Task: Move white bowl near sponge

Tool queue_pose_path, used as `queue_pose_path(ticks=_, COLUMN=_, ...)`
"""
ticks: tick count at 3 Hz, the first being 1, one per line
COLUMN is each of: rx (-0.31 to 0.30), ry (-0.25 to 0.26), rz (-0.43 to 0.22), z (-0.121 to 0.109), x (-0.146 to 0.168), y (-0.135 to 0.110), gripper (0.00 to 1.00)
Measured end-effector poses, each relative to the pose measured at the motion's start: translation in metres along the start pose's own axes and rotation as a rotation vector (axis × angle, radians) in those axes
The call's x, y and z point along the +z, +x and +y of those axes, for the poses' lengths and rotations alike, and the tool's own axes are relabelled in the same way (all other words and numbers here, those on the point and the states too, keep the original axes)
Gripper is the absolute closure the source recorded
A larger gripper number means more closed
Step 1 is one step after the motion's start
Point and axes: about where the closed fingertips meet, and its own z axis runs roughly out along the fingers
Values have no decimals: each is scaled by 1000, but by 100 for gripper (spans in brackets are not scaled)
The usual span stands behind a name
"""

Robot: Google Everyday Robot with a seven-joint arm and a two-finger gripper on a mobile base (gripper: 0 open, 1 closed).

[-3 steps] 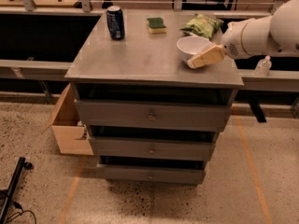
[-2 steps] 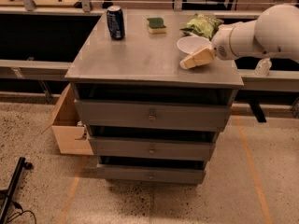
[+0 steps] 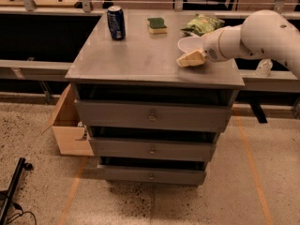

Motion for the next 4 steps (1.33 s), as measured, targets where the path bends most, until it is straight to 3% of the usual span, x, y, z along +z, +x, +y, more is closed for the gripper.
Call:
queue_pose_path(ticks=3, rx=34, ry=-54, rz=3, z=19, x=19, y=9, gripper=97)
queue_pose_path(ticks=4, rx=-49, ry=-70, rz=27, z=11, x=20, y=4, gripper=100)
